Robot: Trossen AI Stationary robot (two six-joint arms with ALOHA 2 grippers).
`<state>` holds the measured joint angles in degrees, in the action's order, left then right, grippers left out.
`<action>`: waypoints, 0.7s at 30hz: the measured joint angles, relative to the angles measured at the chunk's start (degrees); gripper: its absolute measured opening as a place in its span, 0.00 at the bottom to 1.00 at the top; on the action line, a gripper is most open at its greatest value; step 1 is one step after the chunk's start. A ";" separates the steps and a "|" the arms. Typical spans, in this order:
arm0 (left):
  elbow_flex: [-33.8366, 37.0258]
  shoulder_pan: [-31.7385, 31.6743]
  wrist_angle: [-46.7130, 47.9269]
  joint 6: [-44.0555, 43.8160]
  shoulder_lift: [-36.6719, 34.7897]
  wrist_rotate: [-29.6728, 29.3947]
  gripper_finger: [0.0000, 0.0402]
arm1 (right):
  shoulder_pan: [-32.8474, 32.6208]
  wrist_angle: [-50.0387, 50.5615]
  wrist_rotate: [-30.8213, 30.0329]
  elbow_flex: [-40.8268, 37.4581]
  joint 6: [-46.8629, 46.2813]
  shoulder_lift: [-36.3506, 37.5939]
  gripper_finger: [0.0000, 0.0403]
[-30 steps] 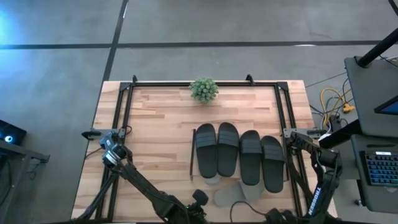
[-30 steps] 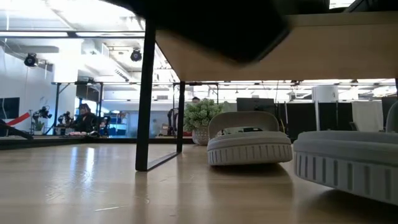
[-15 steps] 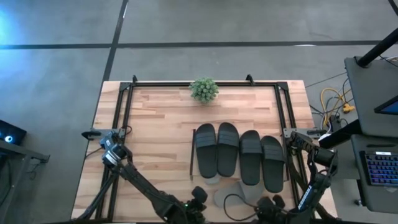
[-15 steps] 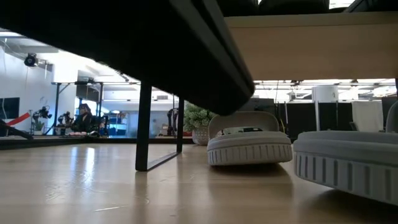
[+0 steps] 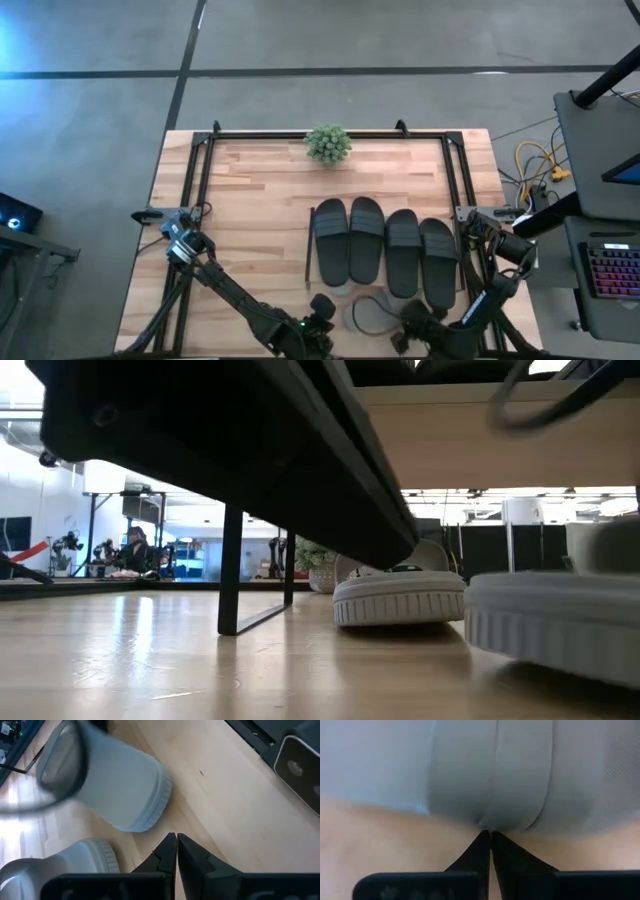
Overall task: Pick and place slides into the shelf
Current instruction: Put the white slipper under the shelf
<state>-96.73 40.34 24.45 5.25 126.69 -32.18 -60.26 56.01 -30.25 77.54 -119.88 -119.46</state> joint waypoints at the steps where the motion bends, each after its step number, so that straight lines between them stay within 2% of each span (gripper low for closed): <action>1: 0.00 -0.01 0.00 -0.01 0.00 0.00 0.00 | 0.47 1.64 -0.54 -0.04 -0.01 -0.09 0.03; 10: 0.01 -0.63 0.04 -0.10 0.02 0.13 0.00 | 1.73 2.11 -7.87 0.79 0.01 -0.15 0.03; 21: 0.50 -2.47 -0.40 -0.06 0.04 0.43 0.00 | -0.56 2.06 -5.93 6.68 4.84 -0.15 0.03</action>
<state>-96.23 37.87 24.05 5.19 126.74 -31.75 -60.82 58.06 -36.18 84.22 -115.04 -119.61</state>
